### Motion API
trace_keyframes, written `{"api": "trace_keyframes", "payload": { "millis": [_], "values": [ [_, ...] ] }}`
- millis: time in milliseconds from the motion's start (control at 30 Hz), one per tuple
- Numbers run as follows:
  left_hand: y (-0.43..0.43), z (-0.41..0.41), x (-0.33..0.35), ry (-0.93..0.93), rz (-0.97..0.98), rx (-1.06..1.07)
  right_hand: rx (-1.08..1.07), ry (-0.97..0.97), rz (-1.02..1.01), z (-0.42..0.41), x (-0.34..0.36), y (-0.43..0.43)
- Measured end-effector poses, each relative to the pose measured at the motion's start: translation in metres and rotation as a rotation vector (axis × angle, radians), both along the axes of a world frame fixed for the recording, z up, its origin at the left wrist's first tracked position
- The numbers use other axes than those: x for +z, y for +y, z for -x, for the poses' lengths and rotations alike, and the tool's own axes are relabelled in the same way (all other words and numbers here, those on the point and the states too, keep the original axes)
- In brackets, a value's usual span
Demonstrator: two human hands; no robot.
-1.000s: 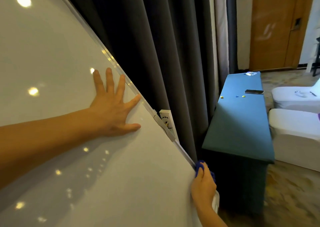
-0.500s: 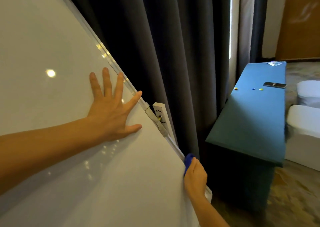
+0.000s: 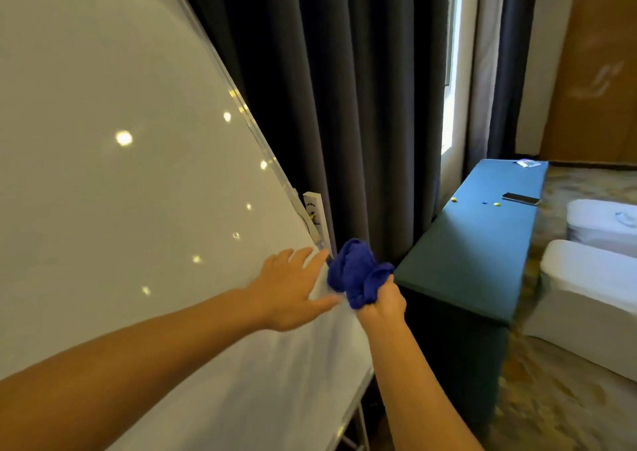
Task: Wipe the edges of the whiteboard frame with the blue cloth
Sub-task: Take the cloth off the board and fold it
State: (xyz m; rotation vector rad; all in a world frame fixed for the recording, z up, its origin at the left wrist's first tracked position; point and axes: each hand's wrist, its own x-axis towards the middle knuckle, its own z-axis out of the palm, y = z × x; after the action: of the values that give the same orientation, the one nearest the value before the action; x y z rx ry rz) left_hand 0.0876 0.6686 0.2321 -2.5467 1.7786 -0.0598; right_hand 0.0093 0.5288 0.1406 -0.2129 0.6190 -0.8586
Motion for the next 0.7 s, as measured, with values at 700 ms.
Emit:
{"api": "trace_keyframes", "payload": {
  "millis": [700],
  "values": [
    [0.033,0.140,-0.125,2.078,0.531,0.444,0.710,0.428,0.597,0.207,-0.006,0.023]
  ]
}}
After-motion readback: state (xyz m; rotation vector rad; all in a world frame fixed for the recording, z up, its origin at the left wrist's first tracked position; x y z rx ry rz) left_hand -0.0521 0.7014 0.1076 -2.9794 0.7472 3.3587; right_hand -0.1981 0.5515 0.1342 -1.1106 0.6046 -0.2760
